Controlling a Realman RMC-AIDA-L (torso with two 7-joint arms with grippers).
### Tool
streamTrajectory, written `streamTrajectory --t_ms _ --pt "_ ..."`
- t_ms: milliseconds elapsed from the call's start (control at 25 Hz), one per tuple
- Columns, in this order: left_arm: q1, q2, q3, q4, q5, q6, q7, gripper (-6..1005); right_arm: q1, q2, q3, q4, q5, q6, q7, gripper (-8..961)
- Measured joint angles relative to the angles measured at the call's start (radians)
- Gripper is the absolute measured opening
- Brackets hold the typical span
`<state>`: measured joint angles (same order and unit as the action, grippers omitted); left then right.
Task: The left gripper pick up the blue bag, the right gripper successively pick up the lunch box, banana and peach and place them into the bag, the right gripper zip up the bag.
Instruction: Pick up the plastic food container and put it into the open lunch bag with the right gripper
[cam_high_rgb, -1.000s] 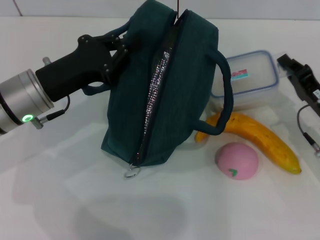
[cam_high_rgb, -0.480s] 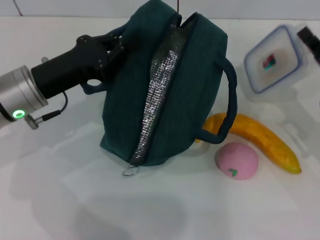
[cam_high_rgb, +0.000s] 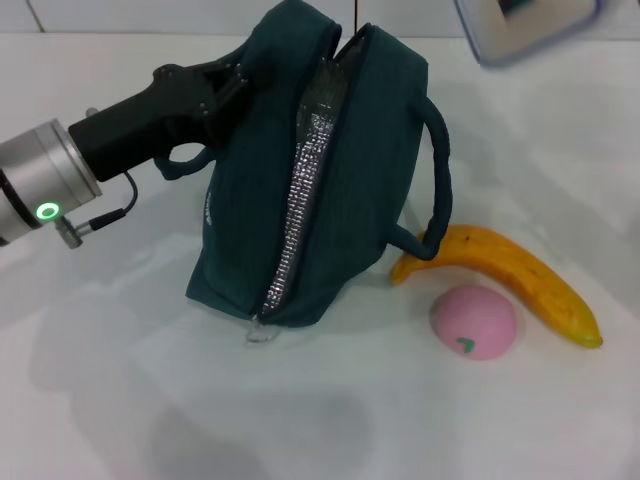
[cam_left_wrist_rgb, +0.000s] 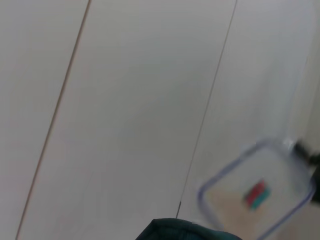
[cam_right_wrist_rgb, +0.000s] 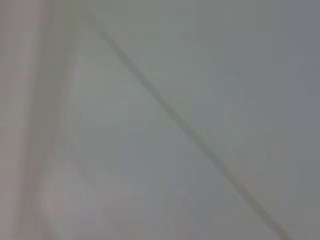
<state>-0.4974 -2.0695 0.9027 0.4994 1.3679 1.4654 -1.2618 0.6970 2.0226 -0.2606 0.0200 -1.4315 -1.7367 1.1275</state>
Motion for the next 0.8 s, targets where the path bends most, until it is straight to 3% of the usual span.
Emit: streamTrajectory --t_ms 160,360,800 --pt "-0.002 -0.003 0.000 0.001 0.000 -0.004 0.000 45 0.090 0.000 -0.012 -0.005 -0.002 -0.076 0.017 94" --pt "-0.006 -0.009 -0.001 -0.002 0.000 -0.006 0.005 45 0.163 0.004 -0.078 -0.002 -0.002 -0.065 0.034 94" --pt "-0.010 -0.011 -0.004 -0.010 -0.006 -0.030 0.025 45 0.124 0.002 -0.211 -0.019 -0.005 0.052 0.030 94"
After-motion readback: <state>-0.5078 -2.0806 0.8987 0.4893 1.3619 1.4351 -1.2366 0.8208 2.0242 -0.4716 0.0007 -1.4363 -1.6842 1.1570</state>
